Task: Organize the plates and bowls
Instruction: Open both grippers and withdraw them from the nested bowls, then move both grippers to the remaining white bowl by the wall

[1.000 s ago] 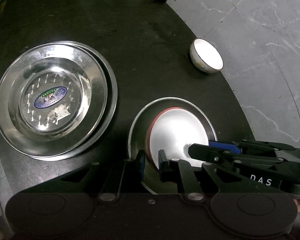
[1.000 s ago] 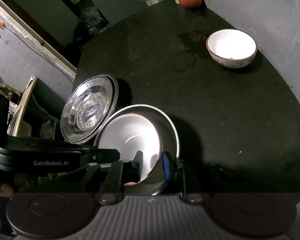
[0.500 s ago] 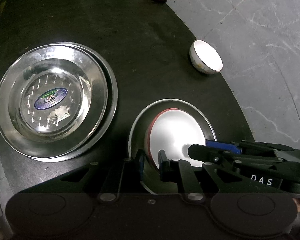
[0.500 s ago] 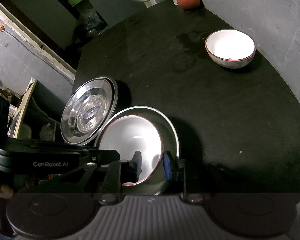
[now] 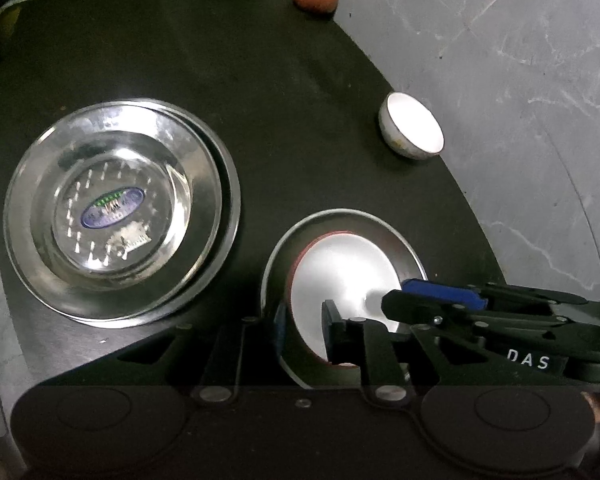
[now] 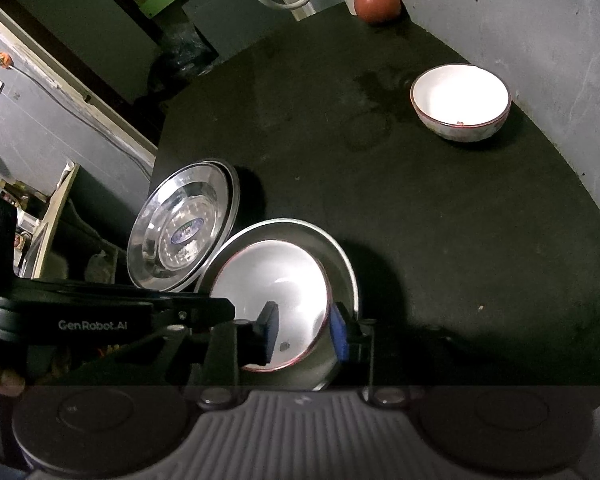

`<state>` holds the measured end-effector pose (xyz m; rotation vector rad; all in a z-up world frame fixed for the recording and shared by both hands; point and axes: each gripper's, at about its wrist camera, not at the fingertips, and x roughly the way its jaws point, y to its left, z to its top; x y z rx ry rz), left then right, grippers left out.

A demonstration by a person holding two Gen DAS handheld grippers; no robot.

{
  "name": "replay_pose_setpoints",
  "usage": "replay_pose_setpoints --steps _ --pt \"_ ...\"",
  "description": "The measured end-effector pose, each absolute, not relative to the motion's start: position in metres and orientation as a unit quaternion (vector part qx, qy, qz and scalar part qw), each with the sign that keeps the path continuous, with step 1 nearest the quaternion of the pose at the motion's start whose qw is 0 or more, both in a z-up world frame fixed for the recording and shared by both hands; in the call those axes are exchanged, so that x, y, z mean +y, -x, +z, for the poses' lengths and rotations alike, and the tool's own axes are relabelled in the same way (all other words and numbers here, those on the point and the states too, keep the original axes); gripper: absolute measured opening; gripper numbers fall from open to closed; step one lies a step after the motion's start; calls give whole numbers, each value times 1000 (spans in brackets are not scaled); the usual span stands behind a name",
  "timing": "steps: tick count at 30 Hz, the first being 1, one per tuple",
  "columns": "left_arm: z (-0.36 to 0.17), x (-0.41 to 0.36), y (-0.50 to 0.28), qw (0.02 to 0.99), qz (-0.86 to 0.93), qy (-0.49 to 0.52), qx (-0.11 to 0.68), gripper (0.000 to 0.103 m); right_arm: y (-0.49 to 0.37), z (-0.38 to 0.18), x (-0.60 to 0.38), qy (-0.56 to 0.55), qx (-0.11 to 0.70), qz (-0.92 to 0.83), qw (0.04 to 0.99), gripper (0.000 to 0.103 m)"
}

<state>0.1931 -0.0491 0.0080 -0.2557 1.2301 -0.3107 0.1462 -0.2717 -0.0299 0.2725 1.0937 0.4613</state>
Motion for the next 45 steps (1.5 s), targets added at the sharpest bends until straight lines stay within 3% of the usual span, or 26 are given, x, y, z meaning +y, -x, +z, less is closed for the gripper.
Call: replay_pose_setpoints --steps 14,16,22,29,45 --pt "39 -56 -199 833 -135 93 528 62 -140 -3 -297 -155 458 201 852 62" --pt "41 -58 -202 838 -136 88 522 76 -139 -2 -302 -159 453 196 855 67" --pt "48 -67 -218 851 -127 75 503 101 -137 -2 -318 -184 428 171 868 90" --pt "40 -81 -257 851 -129 66 505 102 -137 -16 -343 -234 411 118 873 103" --pt "6 -162 -361 852 -211 -45 477 102 -176 -53 -374 -306 371 7 877 103"
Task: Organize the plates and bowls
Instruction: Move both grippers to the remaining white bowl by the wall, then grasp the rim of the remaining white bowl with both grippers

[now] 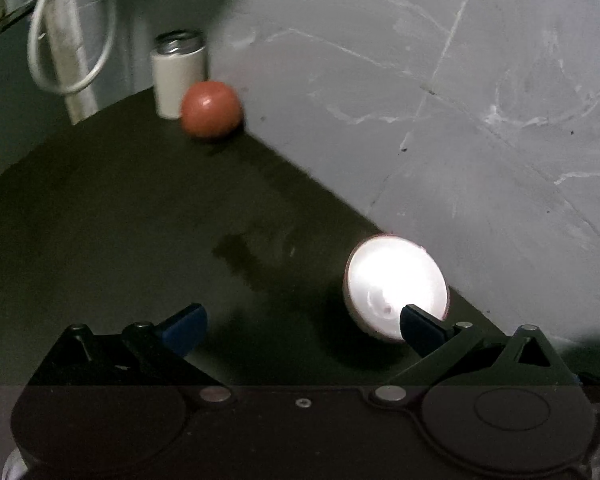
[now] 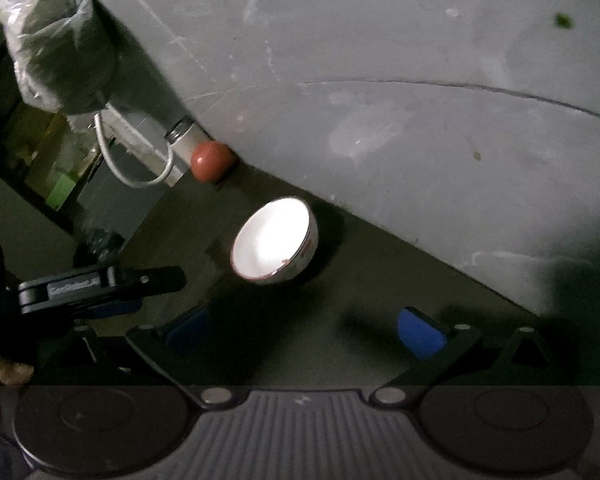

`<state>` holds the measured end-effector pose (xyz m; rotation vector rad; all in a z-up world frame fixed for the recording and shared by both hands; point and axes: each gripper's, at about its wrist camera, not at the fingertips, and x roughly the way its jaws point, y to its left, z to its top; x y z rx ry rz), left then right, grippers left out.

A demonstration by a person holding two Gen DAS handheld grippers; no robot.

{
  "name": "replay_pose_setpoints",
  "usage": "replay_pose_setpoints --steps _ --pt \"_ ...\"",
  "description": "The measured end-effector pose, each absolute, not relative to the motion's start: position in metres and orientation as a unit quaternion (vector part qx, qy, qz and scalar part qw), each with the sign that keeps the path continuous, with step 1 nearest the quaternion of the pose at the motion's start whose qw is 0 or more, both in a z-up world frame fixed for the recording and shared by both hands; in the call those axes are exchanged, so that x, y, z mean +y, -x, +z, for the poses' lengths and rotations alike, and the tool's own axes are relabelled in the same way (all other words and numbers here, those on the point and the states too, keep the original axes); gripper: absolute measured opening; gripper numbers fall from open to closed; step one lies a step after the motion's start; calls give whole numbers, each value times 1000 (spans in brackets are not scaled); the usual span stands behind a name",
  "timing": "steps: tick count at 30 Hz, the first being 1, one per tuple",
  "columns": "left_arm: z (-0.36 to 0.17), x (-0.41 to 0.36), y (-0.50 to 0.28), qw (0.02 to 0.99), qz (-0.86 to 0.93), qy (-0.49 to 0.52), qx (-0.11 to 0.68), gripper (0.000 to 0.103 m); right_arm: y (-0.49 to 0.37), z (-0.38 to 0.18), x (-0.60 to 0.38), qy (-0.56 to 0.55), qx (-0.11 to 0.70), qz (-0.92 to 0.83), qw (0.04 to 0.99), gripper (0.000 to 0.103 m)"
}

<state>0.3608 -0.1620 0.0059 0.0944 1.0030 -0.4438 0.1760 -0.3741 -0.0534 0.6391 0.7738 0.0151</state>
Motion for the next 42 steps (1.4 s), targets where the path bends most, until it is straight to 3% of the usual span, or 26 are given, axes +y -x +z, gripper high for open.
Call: replay_pose_setpoints --steps 10,15,28,33,38,42 --pt "-19 -185 -389 837 -242 -81 485 102 -203 -60 -369 -299 355 -21 886 102" --pt "-27 -183 -395 834 -243 -63 491 102 -213 -67 -367 -289 358 -33 887 91" --pt "-30 -186 -397 836 -243 -77 486 102 -233 -74 -363 -277 365 -31 888 74" --pt "-31 -189 -395 836 -248 -83 483 102 -238 -74 -360 -267 371 -25 889 62" --pt "-32 -189 -395 835 -251 -80 483 98 -238 -76 -359 -265 376 -27 888 58" --pt "-33 -189 -397 833 -252 -73 487 89 -238 -77 -360 -267 375 -25 887 51"
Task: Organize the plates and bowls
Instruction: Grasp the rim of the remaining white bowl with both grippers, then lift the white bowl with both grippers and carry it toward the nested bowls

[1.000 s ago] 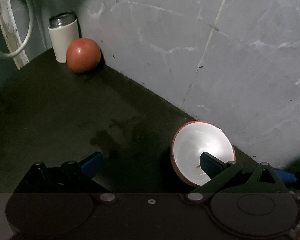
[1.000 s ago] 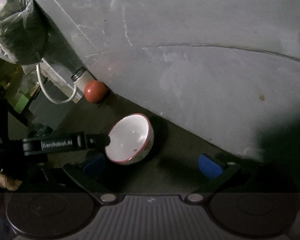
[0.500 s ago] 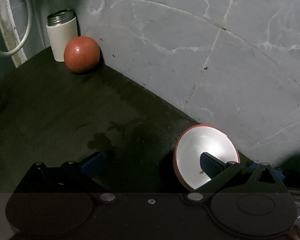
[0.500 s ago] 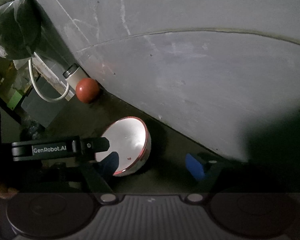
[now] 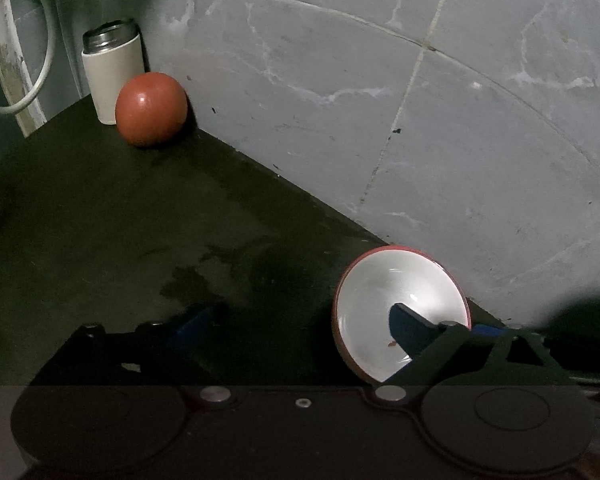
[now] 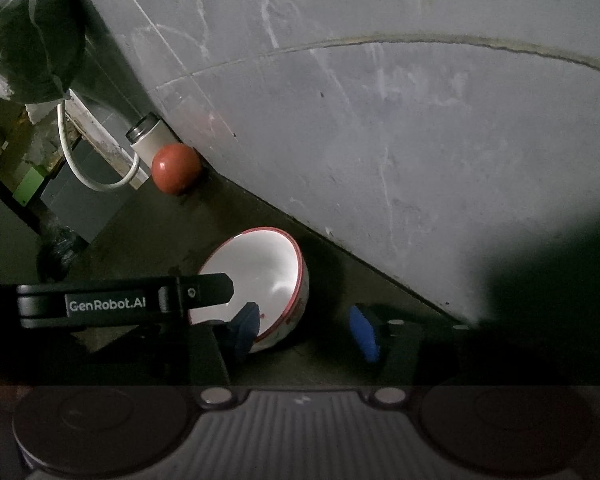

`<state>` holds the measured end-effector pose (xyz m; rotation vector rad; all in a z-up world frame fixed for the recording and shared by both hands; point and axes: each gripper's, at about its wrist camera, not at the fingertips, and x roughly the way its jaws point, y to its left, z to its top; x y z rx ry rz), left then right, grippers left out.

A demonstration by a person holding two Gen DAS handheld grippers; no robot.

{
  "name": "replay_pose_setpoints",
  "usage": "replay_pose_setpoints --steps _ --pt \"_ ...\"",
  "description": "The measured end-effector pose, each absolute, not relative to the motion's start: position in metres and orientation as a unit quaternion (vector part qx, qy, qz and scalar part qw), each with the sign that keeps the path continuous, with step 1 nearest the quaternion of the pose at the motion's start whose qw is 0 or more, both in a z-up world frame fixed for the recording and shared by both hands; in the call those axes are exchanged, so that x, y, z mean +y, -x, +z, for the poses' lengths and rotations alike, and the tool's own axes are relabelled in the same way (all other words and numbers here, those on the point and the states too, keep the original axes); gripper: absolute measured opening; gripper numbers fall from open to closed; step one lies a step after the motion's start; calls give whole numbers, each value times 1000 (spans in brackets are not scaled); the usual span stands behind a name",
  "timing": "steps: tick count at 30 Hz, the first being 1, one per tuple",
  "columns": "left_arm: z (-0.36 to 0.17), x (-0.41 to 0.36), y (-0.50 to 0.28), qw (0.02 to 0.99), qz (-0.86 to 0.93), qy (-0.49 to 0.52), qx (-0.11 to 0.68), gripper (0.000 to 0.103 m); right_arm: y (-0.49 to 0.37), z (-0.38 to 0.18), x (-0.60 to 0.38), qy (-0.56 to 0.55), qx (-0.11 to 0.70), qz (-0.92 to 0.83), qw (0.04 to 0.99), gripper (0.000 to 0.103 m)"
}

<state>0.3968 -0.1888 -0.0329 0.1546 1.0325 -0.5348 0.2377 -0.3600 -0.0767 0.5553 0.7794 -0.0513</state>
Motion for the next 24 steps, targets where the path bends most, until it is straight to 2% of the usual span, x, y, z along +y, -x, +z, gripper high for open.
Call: replay_pose_setpoints --steps 2,5,7,8,17,24 --pt "-33 -189 -398 831 -255 -69 490 83 -239 -77 -360 -267 375 -23 887 48" --pt "-35 -189 -399 825 -261 -59 497 62 -241 -77 -360 -268 377 -20 886 45" --pt "-38 -188 -402 819 -264 -43 508 42 -242 -78 -360 -271 378 -15 885 41" --pt "-39 -187 -403 817 -263 -37 513 38 -243 -78 -360 -272 379 -14 885 39" --pt "-42 -185 -401 806 -279 -4 522 10 -245 -76 -357 -278 376 -3 884 25" --pt "-39 -181 -394 805 -275 12 525 10 -247 -76 -357 -273 379 1 884 24"
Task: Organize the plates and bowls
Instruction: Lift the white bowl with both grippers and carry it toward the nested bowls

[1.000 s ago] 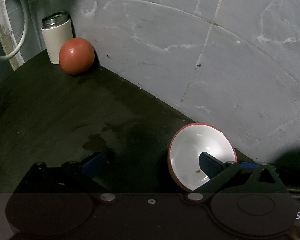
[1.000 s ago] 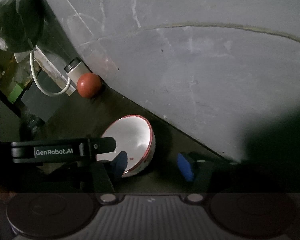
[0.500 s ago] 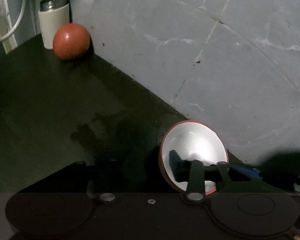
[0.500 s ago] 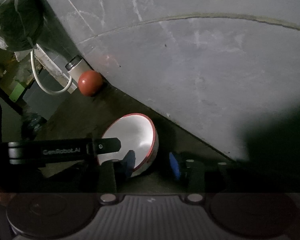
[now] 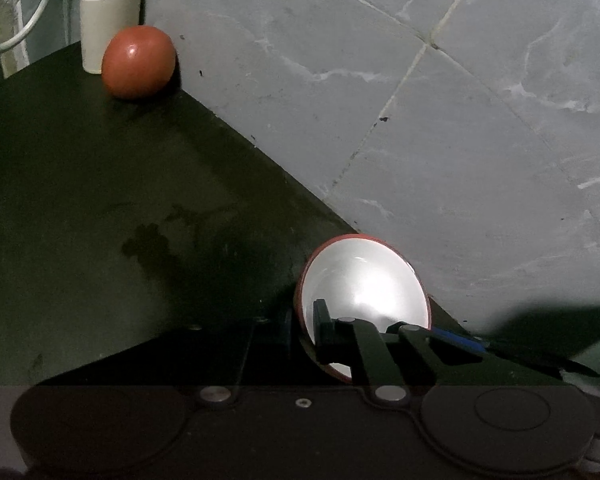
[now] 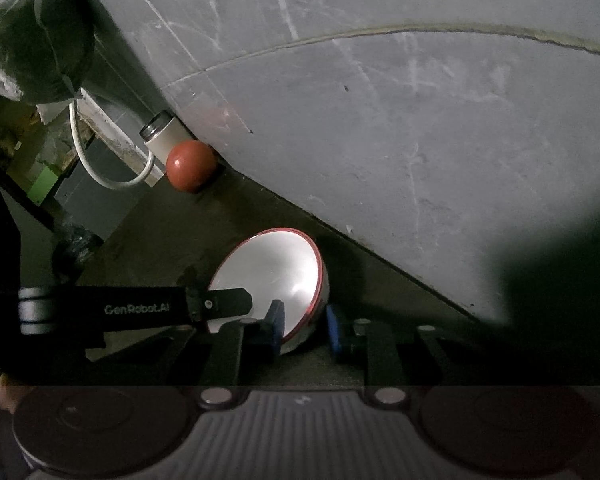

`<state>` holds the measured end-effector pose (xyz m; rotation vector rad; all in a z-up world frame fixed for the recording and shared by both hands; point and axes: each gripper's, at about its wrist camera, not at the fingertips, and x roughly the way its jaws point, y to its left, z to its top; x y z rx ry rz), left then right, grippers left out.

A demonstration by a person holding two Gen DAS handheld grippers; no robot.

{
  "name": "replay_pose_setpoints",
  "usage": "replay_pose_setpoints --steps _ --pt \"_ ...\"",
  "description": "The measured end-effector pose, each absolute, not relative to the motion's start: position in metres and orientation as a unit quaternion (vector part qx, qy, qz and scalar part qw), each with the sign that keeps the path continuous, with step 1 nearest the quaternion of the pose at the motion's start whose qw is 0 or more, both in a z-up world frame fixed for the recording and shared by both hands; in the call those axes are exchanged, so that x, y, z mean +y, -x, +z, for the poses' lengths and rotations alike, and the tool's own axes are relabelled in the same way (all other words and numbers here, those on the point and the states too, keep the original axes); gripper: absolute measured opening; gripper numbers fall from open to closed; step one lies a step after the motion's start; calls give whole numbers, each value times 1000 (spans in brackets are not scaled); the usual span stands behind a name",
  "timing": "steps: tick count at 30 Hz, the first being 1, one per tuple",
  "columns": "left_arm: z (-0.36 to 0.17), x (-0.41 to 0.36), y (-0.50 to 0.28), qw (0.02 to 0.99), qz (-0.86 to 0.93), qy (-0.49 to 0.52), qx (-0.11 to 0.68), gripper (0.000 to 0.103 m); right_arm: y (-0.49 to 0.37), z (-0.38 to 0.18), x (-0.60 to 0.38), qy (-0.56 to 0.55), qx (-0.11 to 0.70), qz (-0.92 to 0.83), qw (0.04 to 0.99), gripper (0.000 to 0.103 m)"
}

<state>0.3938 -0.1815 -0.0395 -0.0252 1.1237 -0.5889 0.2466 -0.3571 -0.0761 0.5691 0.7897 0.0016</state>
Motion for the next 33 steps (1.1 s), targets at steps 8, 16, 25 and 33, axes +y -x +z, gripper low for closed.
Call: replay_pose_setpoints --steps 8,16,25,33 --pt "-21 -171 -377 816 -271 28 510 10 -238 -67 -358 -278 373 16 885 22" --pt "16 -153 -347 836 -264 41 479 10 -216 -38 -354 -270 350 48 896 22" --pt "40 -128 -306 854 -244 59 456 10 -194 -12 -341 -262 339 88 899 22" --pt "43 -103 -271 860 -226 83 451 11 -170 -3 -327 -247 342 127 898 22"
